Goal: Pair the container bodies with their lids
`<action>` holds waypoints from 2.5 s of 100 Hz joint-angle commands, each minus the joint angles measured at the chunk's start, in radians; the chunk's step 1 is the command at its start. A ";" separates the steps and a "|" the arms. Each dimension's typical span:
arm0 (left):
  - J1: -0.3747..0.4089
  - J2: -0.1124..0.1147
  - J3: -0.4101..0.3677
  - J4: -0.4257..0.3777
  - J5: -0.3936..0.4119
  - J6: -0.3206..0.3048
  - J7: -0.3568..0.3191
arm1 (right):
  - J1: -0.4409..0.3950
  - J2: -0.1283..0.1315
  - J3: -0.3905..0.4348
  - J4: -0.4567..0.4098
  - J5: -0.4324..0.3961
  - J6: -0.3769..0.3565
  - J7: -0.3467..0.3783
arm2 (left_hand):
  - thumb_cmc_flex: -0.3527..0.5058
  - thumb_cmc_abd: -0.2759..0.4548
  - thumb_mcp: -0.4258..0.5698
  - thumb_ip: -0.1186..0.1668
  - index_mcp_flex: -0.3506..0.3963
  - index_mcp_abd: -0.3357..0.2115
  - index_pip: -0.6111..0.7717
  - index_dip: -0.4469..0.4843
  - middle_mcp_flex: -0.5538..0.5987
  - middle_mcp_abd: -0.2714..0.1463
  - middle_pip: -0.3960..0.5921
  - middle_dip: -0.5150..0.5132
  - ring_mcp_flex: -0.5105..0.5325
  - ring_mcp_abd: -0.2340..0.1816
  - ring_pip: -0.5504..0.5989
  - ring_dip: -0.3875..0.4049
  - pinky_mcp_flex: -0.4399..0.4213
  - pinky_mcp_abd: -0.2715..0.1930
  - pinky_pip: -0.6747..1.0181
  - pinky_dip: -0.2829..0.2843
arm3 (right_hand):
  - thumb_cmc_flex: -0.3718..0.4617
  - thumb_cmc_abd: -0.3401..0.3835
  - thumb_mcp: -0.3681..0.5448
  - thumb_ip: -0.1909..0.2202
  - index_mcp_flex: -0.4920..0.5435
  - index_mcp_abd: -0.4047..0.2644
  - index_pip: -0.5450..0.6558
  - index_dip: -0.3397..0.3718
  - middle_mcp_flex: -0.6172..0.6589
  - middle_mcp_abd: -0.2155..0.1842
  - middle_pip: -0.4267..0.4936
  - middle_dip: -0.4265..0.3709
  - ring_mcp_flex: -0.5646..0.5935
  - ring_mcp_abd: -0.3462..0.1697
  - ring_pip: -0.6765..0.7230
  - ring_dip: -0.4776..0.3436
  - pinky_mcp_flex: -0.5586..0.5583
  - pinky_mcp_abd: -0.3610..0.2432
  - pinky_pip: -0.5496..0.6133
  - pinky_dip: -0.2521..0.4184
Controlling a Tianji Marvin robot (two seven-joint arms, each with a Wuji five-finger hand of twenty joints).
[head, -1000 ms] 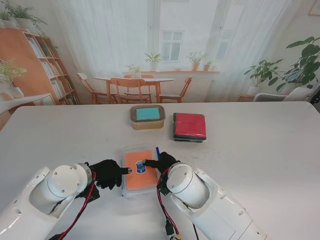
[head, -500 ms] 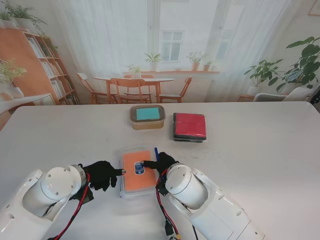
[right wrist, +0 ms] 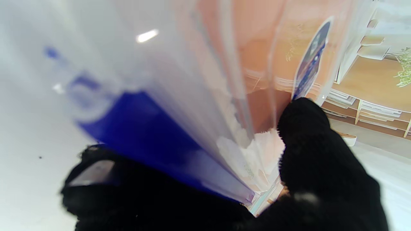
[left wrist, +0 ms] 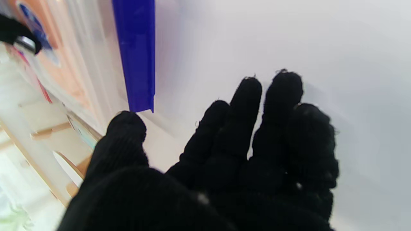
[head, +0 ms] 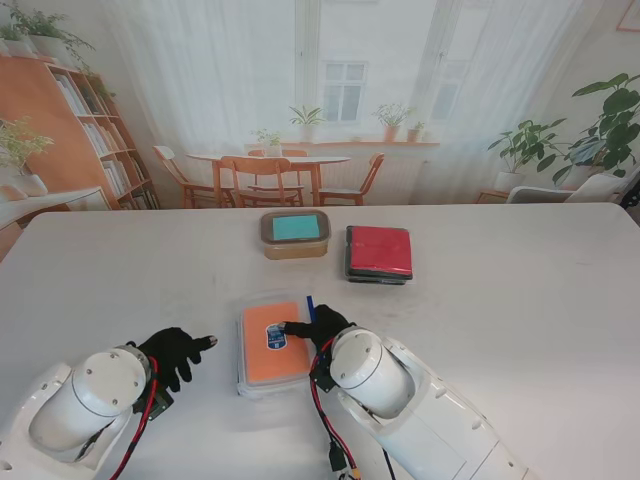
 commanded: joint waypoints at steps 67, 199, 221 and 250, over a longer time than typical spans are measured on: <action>-0.066 -0.149 0.070 0.030 -0.432 0.275 0.316 | -0.026 -0.007 0.005 0.001 0.017 -0.026 -0.008 | -0.057 -0.023 -0.008 -0.003 -0.488 -0.021 -0.096 -0.015 -0.538 0.083 -0.212 -0.099 -0.508 0.050 -0.338 -0.130 -0.542 -0.039 -0.510 -0.109 | 0.213 -0.063 0.307 0.074 -0.032 -0.028 0.006 0.006 -0.046 -0.004 0.031 0.017 0.053 -0.103 0.166 0.073 0.069 -0.448 0.160 0.018; -0.236 -0.033 0.249 0.146 -1.223 0.374 0.843 | -0.039 -0.014 0.015 0.005 0.017 -0.038 -0.037 | -0.103 -0.046 -0.003 0.008 -0.536 -0.054 -0.397 0.089 -0.758 0.055 -0.227 -0.051 -0.695 -0.031 -0.446 -0.130 -0.670 -0.187 -0.721 -0.266 | 0.209 -0.035 0.274 0.089 -0.037 -0.025 -0.004 0.005 -0.059 0.002 0.029 0.021 0.047 -0.100 0.160 0.075 0.068 -0.443 0.153 0.016; -0.219 -0.067 0.220 0.147 -1.237 0.374 0.876 | -0.036 -0.016 0.012 0.007 0.021 -0.037 -0.039 | -0.098 -0.045 -0.002 0.014 -0.533 -0.059 -0.401 0.080 -0.757 0.051 -0.215 -0.040 -0.688 -0.033 -0.433 -0.122 -0.666 -0.200 -0.719 -0.265 | 0.211 -0.035 0.273 0.089 -0.036 -0.025 -0.005 0.006 -0.060 0.003 0.029 0.021 0.047 -0.100 0.160 0.076 0.068 -0.443 0.153 0.016; -0.206 -0.082 0.210 0.136 -1.282 0.374 0.931 | -0.035 -0.016 0.010 0.008 0.022 -0.038 -0.038 | -0.090 -0.044 -0.001 0.019 -0.534 -0.055 -0.395 0.081 -0.754 0.046 -0.192 -0.016 -0.678 -0.037 -0.410 -0.104 -0.667 -0.209 -0.682 -0.247 | 0.210 -0.034 0.273 0.089 -0.037 -0.025 -0.005 0.007 -0.061 0.003 0.030 0.021 0.047 -0.100 0.160 0.076 0.068 -0.443 0.152 0.016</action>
